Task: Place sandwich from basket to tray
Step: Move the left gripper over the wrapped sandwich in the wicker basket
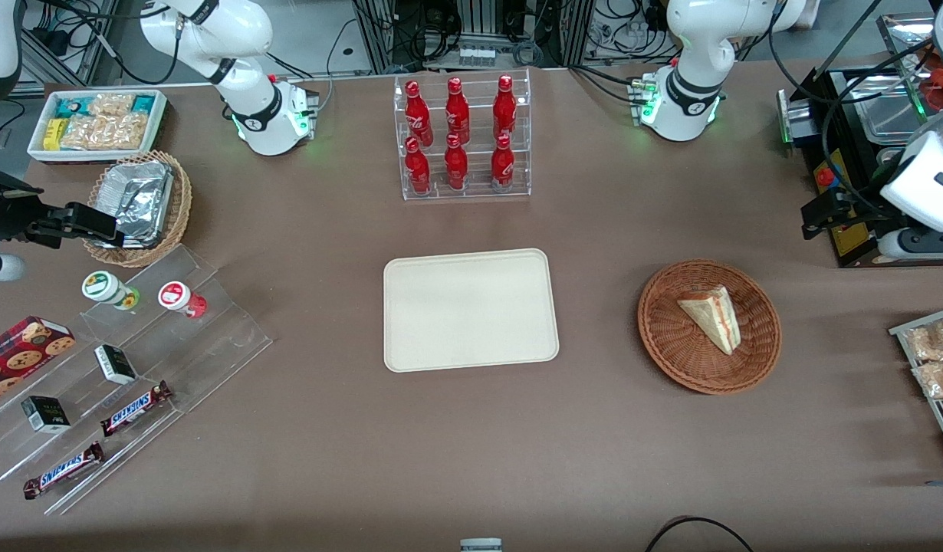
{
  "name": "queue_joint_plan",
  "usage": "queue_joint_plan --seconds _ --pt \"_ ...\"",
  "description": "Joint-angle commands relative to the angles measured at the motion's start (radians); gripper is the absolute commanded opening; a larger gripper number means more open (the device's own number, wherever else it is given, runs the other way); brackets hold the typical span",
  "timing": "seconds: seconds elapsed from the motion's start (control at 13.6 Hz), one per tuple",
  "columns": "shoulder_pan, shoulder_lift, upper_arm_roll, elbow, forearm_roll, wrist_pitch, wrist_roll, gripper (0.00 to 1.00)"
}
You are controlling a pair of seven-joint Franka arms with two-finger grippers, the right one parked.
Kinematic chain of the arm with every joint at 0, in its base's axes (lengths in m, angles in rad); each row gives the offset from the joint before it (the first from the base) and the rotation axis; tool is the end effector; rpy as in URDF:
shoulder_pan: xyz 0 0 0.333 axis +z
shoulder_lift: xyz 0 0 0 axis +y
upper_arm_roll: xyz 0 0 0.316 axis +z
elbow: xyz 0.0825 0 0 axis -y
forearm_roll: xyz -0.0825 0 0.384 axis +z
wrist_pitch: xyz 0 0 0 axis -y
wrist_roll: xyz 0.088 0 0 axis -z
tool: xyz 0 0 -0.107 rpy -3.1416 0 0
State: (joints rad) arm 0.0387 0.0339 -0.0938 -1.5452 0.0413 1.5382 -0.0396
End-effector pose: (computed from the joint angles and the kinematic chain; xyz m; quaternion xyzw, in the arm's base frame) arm 0.5608 -0.0255 0.6150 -0.9996 0.0075 0.0194 0.0200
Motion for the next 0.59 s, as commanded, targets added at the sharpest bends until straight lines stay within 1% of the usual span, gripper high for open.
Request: queue_joint_plan --seconds 0.0,0.15,0.3,0.52 --pt "-0.008 0.003 0.006 0.017 -0.007 -0.016 0.027 1.0" --pt "-0.008 0.009 0.005 0.004 -0.008 -0.02 0.029 1.0" --pt "-0.008 0.003 0.003 -0.073 0.0 0.019 0.027 1.0" --pt "-0.008 -0.037 -0.003 -0.275 0.005 0.23 -0.015 1.0"
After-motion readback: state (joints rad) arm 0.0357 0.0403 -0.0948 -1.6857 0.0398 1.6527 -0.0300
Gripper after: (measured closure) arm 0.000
